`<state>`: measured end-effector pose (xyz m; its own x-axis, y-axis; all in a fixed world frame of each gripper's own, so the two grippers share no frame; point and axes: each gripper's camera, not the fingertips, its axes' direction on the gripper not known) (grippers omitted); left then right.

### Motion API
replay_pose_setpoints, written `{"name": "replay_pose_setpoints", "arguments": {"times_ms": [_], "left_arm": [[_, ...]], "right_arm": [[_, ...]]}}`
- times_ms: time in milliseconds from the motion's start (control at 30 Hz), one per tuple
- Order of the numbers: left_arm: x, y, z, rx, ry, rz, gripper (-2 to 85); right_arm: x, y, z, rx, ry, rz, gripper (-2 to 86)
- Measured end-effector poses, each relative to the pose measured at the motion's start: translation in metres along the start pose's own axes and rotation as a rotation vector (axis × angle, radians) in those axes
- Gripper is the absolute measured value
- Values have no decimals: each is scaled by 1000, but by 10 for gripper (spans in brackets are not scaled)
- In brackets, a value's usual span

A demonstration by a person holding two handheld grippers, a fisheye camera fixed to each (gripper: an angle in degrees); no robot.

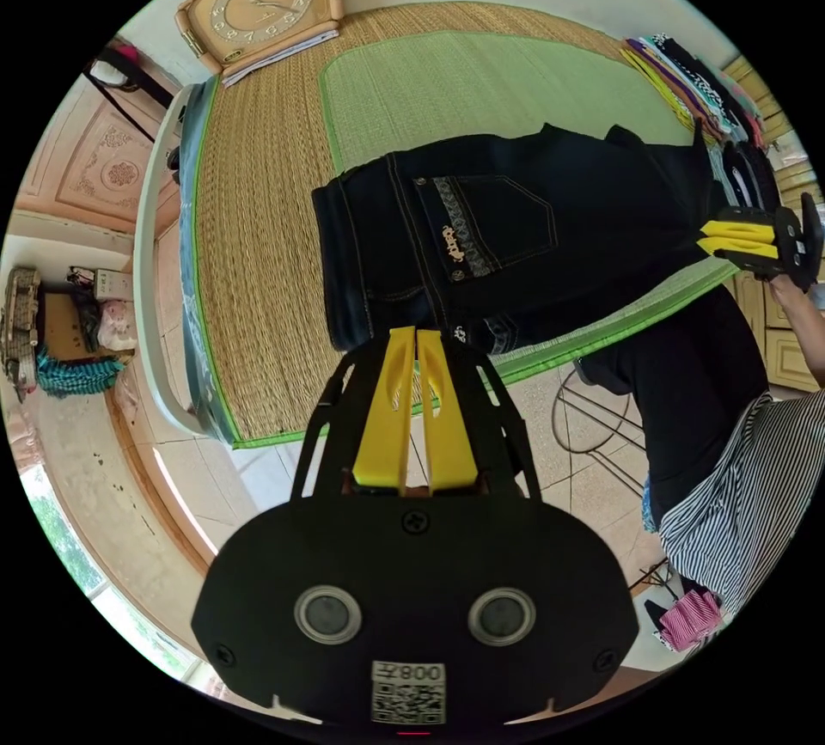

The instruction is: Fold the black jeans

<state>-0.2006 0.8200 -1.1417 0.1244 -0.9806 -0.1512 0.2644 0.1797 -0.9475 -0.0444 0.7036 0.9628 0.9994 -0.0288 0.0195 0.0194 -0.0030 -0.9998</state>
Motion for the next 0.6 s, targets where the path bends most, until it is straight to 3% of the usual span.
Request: {"name": "replay_pose_setpoints", "arguments": {"times_ms": [600], "left_arm": [[-23, 100, 100, -76, 27, -51, 3]], "right_arm": [[-38, -9, 105, -145, -84, 4, 17]]}}
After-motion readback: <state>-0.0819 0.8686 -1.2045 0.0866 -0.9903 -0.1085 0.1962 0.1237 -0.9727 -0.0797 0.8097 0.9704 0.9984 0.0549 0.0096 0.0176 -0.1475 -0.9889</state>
